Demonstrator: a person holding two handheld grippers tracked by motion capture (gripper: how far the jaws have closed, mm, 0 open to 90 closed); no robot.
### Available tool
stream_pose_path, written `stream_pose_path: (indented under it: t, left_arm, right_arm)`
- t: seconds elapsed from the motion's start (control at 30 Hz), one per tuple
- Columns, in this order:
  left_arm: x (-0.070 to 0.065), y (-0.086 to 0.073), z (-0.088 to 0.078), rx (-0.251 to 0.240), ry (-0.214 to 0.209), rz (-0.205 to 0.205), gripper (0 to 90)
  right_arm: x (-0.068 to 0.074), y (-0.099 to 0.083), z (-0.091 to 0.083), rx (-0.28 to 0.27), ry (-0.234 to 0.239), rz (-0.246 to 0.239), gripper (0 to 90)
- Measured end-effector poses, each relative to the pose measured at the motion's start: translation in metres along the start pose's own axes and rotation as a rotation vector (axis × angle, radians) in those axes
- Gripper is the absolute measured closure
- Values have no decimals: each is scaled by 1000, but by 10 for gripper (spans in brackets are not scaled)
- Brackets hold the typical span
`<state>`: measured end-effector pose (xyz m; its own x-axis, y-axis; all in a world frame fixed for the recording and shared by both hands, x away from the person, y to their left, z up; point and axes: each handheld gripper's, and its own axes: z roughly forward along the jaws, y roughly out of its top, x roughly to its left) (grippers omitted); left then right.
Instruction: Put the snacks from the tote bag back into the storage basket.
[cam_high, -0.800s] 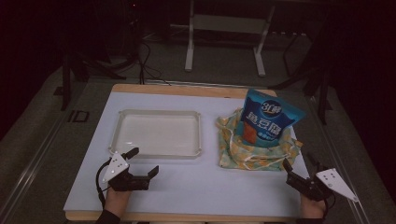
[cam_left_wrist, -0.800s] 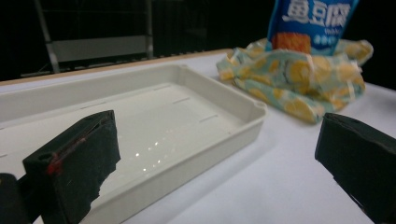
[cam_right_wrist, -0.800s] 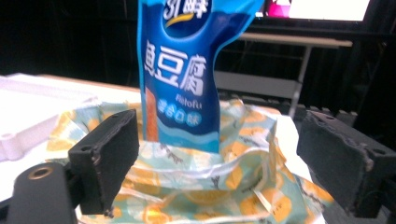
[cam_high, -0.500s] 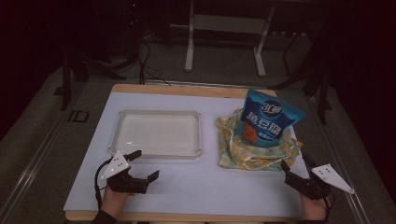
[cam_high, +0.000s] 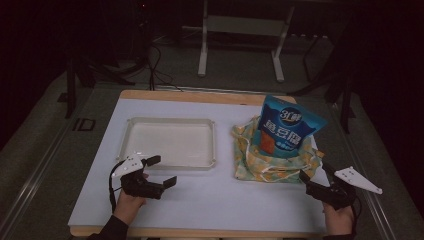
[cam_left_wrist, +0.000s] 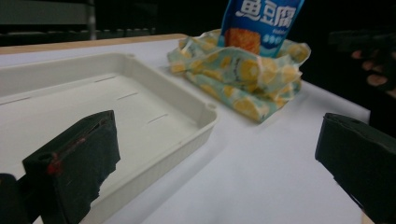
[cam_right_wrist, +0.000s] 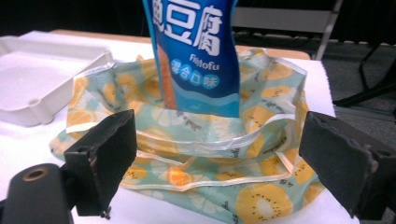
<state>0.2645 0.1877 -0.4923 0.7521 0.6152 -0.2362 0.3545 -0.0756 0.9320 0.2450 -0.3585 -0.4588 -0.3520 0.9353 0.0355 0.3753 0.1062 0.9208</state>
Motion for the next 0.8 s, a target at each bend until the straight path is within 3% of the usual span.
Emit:
stream_pose_path:
  t: [0.17,0.3,0.53,0.8]
  left_arm:
    - [2,7,12,20,-21,9,2]
    - [2,14,24,43,-33,29,2]
    - [2,33,48,42,-93,30,2]
    - [-2,57,83,59,-158,64,2]
  right_arm:
    - [1,5,0,9,4,-23,114]
    - [-1,9,-2,4,7,-15,114]
    - [-1,18,-1,-14,7,-28,119]
    - [-1,31,1,-18,-5,-56,123]
